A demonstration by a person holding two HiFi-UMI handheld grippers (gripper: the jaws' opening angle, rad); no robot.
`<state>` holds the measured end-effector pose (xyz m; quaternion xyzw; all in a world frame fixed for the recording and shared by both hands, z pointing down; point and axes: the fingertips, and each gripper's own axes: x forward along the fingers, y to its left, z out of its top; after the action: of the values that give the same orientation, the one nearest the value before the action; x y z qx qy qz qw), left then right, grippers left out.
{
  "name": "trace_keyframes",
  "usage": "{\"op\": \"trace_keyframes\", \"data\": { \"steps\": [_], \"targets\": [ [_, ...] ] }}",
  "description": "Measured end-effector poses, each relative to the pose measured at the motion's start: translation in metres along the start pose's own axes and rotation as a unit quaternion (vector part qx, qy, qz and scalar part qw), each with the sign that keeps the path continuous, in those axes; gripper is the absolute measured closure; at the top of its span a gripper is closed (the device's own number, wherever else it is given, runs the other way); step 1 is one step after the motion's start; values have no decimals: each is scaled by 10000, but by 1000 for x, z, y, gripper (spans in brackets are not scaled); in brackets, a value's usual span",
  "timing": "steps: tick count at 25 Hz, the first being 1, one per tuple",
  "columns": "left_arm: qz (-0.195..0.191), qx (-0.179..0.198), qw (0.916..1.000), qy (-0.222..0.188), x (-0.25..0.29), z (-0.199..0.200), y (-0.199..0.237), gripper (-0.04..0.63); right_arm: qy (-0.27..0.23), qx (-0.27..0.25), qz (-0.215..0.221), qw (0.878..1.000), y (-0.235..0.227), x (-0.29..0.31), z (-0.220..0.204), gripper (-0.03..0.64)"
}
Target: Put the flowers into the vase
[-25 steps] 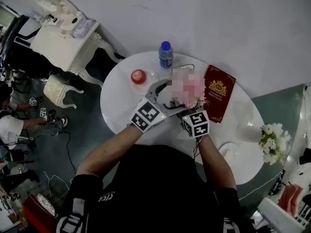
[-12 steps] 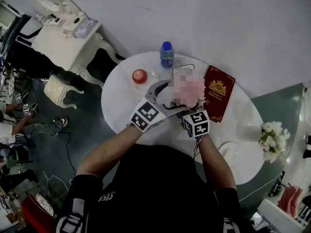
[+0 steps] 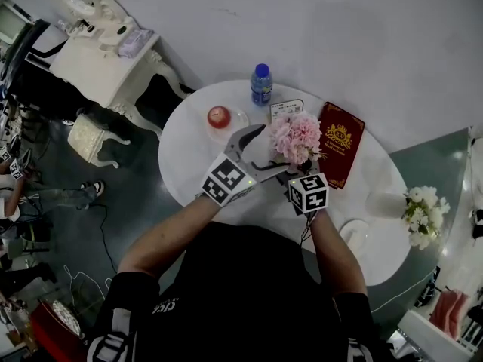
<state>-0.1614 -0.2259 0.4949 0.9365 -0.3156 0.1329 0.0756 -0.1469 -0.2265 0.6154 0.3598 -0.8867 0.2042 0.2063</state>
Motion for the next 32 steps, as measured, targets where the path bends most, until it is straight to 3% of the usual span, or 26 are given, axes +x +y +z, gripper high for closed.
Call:
{"op": "trace_keyframes", "data": {
  "steps": [6,12,15,22,32],
  "targets": [
    [-93,-30,9999,-29,-17,0,-5,176,-180,-6,-301,9994,-4,-19,9,244],
    [-293,-5,9994,-210,-41,2,-11,306,-352,-30,-604,9975,12,-39,15,245],
    [-381,37,9985,-391,-57,5,-13,422,-358,-39,-778,9963,23,-49,14,250],
    [-666,30,9955,-679,-95,5,-22,550,-504,37,-1297,9903,45,-79,10,349],
    [-1024,-375,9886,-1037,-122,25,-51,583,-969,159,-1456,9845,68,-124,19,502]
  ]
}}
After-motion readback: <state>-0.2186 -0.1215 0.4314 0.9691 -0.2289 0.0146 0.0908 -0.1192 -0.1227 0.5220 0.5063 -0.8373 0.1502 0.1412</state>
